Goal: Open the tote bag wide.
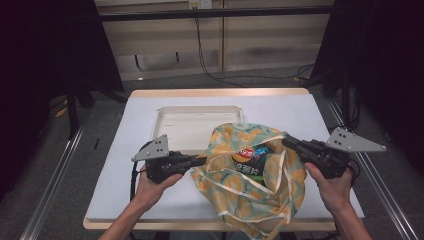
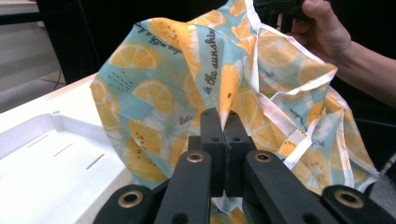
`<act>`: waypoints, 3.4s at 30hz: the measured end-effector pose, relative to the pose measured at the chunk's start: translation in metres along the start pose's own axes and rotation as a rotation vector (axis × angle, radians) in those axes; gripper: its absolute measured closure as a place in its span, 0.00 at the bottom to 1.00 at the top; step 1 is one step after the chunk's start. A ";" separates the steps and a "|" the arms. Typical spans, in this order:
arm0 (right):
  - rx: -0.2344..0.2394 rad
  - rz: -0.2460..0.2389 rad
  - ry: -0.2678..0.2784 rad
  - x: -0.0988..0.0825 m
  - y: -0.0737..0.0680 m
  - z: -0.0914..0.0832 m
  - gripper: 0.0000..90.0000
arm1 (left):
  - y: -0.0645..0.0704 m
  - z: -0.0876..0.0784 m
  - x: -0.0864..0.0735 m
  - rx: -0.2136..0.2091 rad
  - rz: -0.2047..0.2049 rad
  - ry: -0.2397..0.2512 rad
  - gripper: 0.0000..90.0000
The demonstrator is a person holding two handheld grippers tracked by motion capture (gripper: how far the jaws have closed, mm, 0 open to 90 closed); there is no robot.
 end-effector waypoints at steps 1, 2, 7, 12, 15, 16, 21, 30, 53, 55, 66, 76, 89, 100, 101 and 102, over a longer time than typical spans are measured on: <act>-0.010 0.014 0.001 0.000 0.006 0.003 1.00 | -0.006 0.002 0.001 0.009 -0.011 -0.001 1.00; -0.010 0.014 0.001 0.000 0.006 0.003 1.00 | -0.006 0.002 0.001 0.009 -0.011 -0.001 1.00; -0.061 0.043 0.003 -0.001 0.034 0.020 1.00 | -0.023 0.007 0.011 0.048 -0.029 0.002 1.00; -0.089 0.064 -0.002 -0.001 0.051 0.035 1.00 | -0.036 0.015 0.015 0.053 -0.037 0.004 1.00; -0.115 0.059 -0.048 -0.009 0.061 0.046 1.00 | -0.045 0.021 0.013 0.075 -0.064 0.008 1.00; -0.116 0.065 -0.059 -0.014 0.064 0.049 1.00 | -0.048 0.024 0.011 0.081 -0.072 -0.001 1.00; -0.127 0.121 -0.116 -0.046 0.074 0.059 1.00 | -0.059 0.035 -0.001 0.096 -0.101 -0.021 1.00; -0.121 0.120 -0.201 -0.072 0.072 0.063 1.00 | -0.062 0.035 -0.011 0.108 -0.110 -0.042 0.91; -0.173 0.138 -0.140 -0.064 0.078 0.017 0.75 | -0.023 0.032 0.015 0.041 0.007 -0.010 0.63; -0.168 0.127 -0.118 -0.059 0.074 0.005 0.71 | -0.020 0.030 0.018 0.046 0.013 0.000 0.63; -0.100 0.098 -0.076 -0.050 0.038 -0.035 0.58 | -0.018 0.043 0.017 0.015 0.039 -0.022 0.94; 0.035 0.023 -0.108 -0.048 0.006 -0.023 0.38 | -0.031 0.045 0.018 0.074 -0.022 -0.015 1.00; 0.065 -0.105 -0.186 -0.054 0.008 0.016 0.66 | -0.042 0.044 0.019 0.069 -0.066 0.022 1.00; 0.023 -0.009 -0.044 -0.012 0.042 0.027 1.00 | -0.052 0.044 0.018 0.108 -0.063 -0.001 1.00; 0.016 0.000 -0.035 -0.009 0.048 0.032 1.00 | -0.053 0.045 0.017 0.104 -0.066 0.002 1.00; 0.008 0.012 -0.032 -0.006 0.053 0.037 1.00 | -0.055 0.046 0.017 0.112 -0.069 -0.002 1.00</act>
Point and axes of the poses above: each handheld gripper's, and its own axes: z roughly forward along the jaws, x roughly out of its top, y roughly to its right, the point moved 2 cm from there along z, roughly forward along the jaws, and after that the axes turned 3 degrees about -z, right-handed, at the moved point
